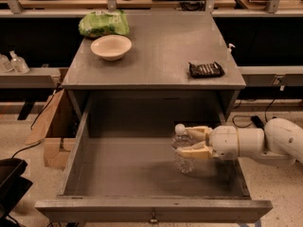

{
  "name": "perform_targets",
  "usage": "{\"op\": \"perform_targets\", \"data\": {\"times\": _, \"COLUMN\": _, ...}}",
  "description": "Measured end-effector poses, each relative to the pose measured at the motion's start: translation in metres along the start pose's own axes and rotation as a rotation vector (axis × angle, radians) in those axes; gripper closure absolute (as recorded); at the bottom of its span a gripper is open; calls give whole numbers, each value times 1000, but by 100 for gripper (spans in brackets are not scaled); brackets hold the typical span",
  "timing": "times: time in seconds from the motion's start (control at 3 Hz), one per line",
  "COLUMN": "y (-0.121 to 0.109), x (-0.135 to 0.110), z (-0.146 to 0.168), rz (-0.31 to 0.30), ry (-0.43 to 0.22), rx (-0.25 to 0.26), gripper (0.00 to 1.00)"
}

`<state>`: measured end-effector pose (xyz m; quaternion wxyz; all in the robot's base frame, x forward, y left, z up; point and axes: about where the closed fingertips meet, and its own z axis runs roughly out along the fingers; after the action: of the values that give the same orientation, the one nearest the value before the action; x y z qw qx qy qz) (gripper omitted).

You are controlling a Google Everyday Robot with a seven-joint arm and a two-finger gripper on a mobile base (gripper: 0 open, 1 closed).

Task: Pick water bottle from top drawer and place on counter

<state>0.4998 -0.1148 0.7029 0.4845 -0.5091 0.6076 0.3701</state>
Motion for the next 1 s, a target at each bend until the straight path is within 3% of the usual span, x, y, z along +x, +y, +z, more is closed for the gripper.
{"op": "perform_targets", "data": {"times": 0.33, "y": 0, "x": 0, "z": 1, "rz": 0, "ry": -1, "rx": -3, "gripper": 100}}
{"op": "perform_targets", "data": {"times": 0.67, "y": -1, "x": -11, "z": 2, "rz": -13, "ry": 6, "rx": -4, "gripper": 100}}
{"op": "perform_targets", "data": {"times": 1.0, "y": -6, "x": -65, "z": -14, "rz": -42, "ry": -11, "rx": 38, "gripper": 100}}
